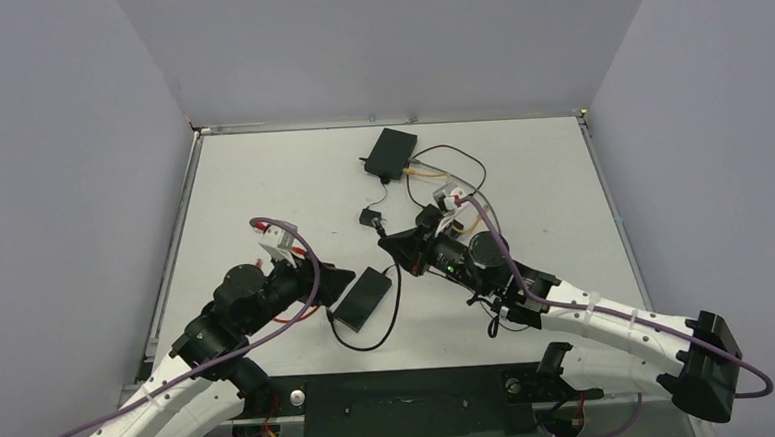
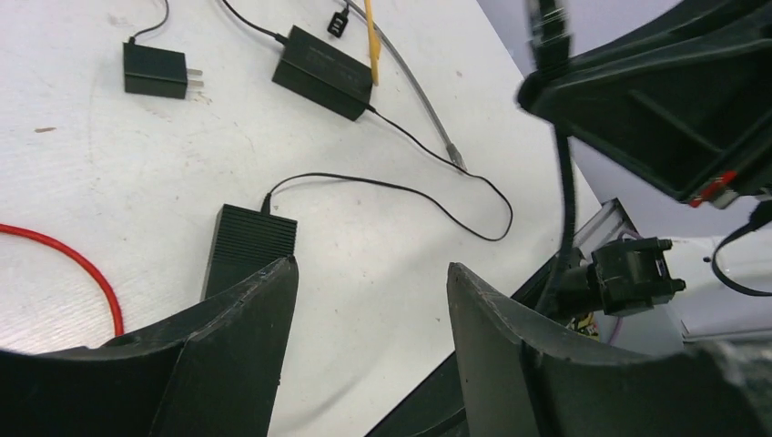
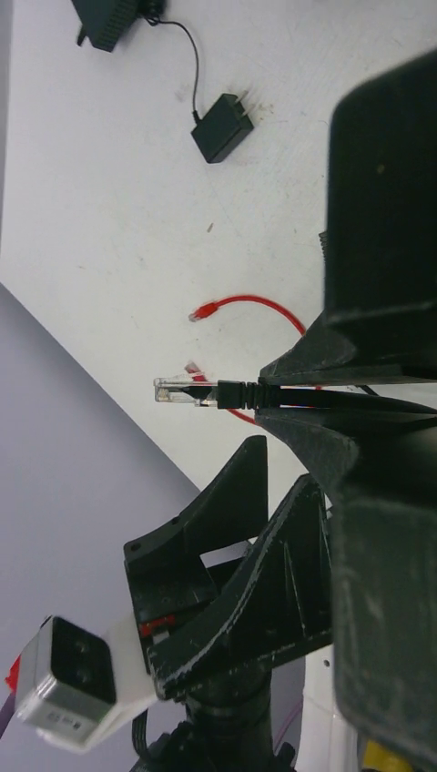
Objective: Insert the plug into the switch port
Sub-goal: Pick up the connector from the center of the board.
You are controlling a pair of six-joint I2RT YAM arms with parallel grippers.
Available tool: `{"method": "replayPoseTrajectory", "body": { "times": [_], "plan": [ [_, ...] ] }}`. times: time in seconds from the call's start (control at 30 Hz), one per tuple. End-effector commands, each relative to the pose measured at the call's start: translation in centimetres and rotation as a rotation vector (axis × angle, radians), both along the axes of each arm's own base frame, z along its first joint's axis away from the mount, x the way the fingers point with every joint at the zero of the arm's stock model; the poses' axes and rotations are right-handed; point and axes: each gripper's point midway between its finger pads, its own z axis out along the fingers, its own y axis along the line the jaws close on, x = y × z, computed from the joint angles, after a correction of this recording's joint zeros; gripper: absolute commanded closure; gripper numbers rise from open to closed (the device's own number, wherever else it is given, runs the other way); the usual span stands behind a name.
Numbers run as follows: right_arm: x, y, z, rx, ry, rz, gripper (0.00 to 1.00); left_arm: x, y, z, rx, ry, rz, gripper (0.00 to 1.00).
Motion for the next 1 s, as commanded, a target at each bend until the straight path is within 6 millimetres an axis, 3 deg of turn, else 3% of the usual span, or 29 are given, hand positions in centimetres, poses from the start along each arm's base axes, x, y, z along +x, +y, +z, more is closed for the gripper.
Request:
{"method": "replayPoseTrajectory", "body": {
  "times": [0.0,0.23,0.37,0.47,0.67,0.77,0.87,0.97],
  "plan": [
    [-0.2,-1.0,6.4,0.059,-0.13,0.0,1.0,0.9,1.5,1.8,-0.016,-0.041,0.097,0.41],
    [-0.4,-4.3,12.2,0.088,-0.244,-0.089,1.0,1.1,1.8,1.6,-0.007,-0.035,0.119,0.41],
    [0.6,-7.1,12.3,-0.043,-0.309,-0.199,1.0,1.2,1.9,1.5,-0.001,-0.028,0.125,0.41],
    [1.9,-9.9,10.2,-0.223,-0.337,-0.319,1.0,1.3,1.8,1.5,0.003,-0.028,0.129,0.41],
    [2.3,-12.9,5.4,-0.508,-0.446,-0.467,1.0,1.7,1.7,1.8,0.01,-0.04,0.132,0.41],
    [1.2,-11.7,3.7,-0.615,-0.546,-0.435,1.0,1.9,1.4,1.6,0.014,-0.041,0.123,0.4],
    [0.9,-10.5,0.5,-0.688,-0.541,-0.36,1.0,1.9,1.2,1.6,0.013,-0.04,0.114,0.4],
    [-0.2,-8.7,-1.5,-0.663,-0.535,-0.239,1.0,1.9,1.1,1.7,0.012,-0.037,0.11,0.4]
  ]
}}
